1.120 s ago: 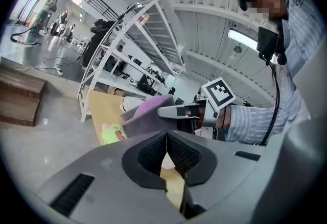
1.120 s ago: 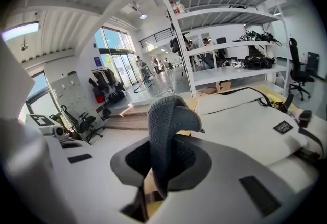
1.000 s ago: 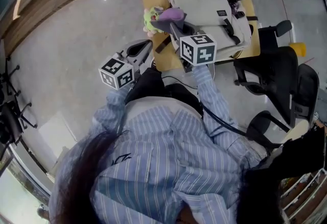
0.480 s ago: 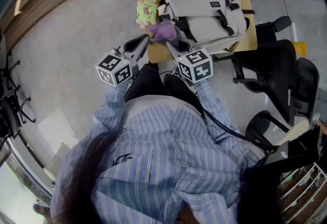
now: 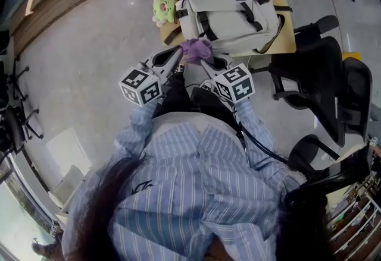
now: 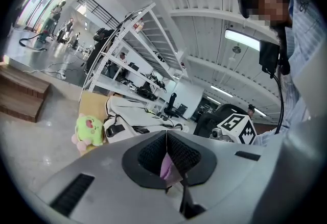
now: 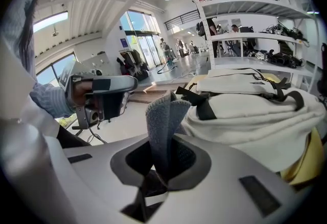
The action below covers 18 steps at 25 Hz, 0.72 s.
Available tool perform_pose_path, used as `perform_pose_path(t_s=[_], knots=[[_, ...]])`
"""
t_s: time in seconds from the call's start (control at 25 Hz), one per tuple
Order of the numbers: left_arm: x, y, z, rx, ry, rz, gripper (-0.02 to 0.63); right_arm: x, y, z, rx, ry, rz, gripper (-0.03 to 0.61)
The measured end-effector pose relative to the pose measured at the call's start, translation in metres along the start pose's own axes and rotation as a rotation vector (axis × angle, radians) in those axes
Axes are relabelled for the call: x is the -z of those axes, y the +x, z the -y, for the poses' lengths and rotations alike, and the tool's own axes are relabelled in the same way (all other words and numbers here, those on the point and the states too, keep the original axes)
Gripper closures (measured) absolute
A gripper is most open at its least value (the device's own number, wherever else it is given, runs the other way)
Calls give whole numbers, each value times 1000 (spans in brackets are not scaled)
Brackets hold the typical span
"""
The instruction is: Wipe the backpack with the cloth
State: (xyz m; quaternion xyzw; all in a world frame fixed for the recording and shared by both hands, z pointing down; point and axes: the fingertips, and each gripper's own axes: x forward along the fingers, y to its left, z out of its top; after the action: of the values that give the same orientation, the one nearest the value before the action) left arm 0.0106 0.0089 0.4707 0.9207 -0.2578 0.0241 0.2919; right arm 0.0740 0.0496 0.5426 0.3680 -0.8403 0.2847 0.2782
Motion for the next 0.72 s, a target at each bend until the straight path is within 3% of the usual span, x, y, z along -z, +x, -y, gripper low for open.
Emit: perform_pose_path(t_s=[0.24,0.72], knots=[[18,4,24,-5,3,-16,609,28,-29,27,54,56,5,537],[29,18,60,46,44,-46,609,58,-97,130,248,121,6,537]])
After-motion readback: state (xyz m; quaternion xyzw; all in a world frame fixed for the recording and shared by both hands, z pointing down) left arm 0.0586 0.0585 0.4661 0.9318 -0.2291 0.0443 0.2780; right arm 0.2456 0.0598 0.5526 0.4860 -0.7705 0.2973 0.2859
